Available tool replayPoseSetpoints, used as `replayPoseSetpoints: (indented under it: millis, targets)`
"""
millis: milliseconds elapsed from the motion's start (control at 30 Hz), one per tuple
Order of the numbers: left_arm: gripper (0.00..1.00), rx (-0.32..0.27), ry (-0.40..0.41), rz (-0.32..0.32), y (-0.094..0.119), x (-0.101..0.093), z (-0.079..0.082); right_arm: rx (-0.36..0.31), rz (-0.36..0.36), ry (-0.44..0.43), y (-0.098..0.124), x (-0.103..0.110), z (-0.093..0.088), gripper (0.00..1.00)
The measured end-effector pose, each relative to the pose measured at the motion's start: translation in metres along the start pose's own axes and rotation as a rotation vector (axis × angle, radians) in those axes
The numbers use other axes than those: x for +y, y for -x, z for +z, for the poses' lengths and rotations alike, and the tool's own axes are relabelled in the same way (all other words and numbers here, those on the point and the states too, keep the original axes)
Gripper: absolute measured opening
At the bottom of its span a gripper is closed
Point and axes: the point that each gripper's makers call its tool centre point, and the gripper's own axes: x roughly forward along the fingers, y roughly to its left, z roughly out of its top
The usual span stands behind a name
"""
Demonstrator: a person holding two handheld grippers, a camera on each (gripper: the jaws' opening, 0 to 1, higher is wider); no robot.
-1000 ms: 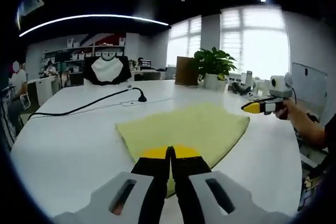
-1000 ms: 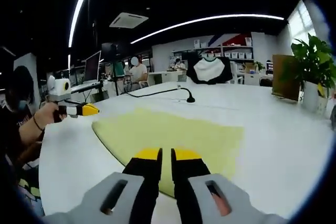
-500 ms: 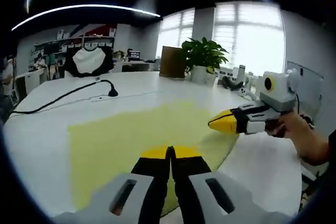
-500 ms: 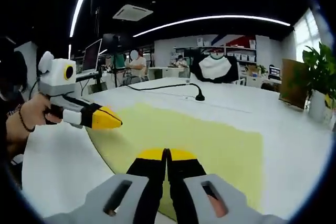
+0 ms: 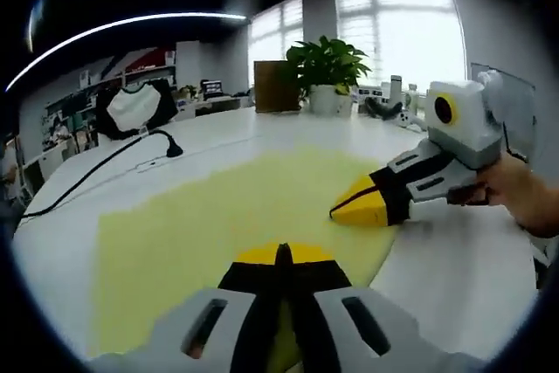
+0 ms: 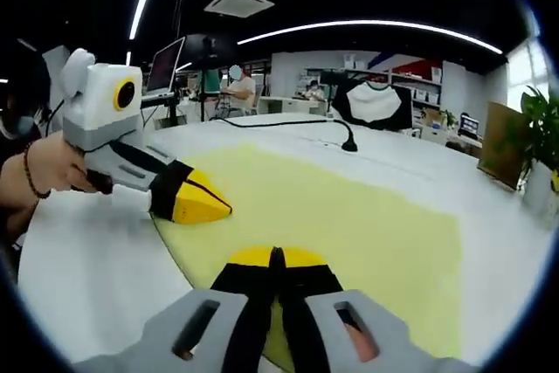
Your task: Fold the garment on the visible template until the final outline fits inside the template.
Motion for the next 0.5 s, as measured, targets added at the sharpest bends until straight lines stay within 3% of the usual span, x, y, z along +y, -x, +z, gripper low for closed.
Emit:
replayPoseSetpoints:
  millis: [67, 200, 300, 500]
  targets:
    - [0.0, 0.002, 0.039, -0.015, 0.003, -0.004, -0.004, 0.01, 0.005, 0.001, 0.0, 0.001, 0.001, 0.0]
    - [0.0, 0.011, 0.025, -0.011, 0.007, -0.003, -0.005, 0.029, 0.015, 0.0, 0.004, 0.001, -0.001, 0.0]
    - [0.0, 0.007, 0.047, 0.052, 0.015, 0.013, -0.008, 0.041, -0.021, 0.021, 0.011, -0.007, -0.004, 0.0]
    - [0.0, -0.013, 0.069, 0.083, 0.031, 0.033, -0.014, 0.022, -0.036, -0.014, 0.021, -0.02, -0.008, 0.0]
